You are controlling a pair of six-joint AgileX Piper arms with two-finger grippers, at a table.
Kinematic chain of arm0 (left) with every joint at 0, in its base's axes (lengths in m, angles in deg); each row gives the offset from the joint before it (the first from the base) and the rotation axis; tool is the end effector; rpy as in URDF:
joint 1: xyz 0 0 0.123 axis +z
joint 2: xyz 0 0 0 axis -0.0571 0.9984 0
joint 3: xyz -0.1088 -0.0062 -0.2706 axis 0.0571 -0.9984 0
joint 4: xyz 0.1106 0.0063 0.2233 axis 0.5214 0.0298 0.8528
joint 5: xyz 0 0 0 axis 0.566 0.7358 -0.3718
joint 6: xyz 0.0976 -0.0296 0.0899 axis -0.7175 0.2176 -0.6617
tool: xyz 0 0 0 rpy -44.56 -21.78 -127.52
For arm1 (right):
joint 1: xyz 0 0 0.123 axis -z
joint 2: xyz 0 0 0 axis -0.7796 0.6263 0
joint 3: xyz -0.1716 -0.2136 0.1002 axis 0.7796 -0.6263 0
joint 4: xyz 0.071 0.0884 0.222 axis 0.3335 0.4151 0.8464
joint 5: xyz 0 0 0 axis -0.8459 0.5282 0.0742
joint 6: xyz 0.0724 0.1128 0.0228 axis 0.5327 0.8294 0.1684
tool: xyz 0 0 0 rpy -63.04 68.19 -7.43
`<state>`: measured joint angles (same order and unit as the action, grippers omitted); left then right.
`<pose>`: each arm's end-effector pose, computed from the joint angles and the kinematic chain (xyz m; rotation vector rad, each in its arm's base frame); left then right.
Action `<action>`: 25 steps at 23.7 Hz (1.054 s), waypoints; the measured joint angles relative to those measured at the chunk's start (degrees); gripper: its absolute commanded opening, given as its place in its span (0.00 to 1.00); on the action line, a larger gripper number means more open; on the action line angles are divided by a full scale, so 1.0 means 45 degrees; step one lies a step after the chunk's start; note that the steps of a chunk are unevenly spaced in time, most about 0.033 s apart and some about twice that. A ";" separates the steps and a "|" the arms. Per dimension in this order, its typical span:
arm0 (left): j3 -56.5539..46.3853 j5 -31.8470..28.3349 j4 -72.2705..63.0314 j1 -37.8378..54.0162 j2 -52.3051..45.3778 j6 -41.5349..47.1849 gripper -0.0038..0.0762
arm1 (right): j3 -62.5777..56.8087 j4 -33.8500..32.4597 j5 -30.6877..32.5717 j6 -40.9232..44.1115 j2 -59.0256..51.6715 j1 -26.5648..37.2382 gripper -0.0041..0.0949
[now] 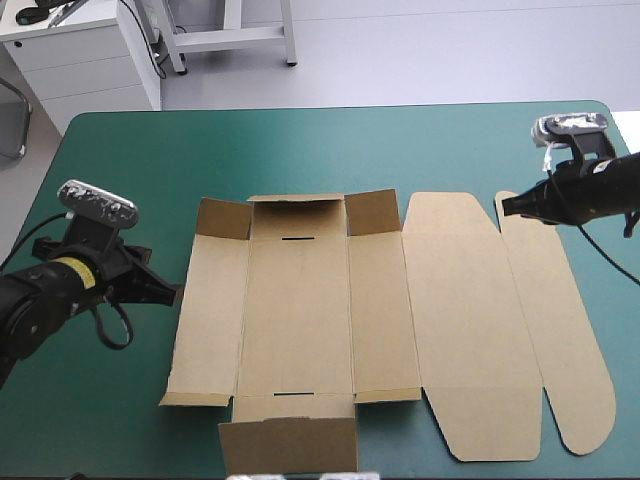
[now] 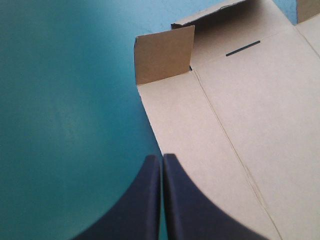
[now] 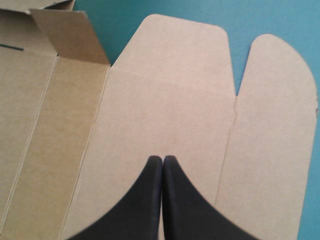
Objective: Fold the box
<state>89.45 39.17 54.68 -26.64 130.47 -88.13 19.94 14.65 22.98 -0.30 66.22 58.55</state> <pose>0.1857 -0.0594 0.3861 0.4523 2.2607 -0.0204 0.2903 0.0128 0.3778 -0.3378 2.4911 0.3165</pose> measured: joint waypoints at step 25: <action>0.1885 0.2271 -1.0597 0.9260 0.5251 -0.8023 0.07 | -0.8149 0.0275 -0.0442 -0.0489 -0.7938 0.0006 0.02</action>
<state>97.93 49.39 6.99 15.03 154.10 -124.24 -16.73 15.88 20.99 -2.50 30.50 58.57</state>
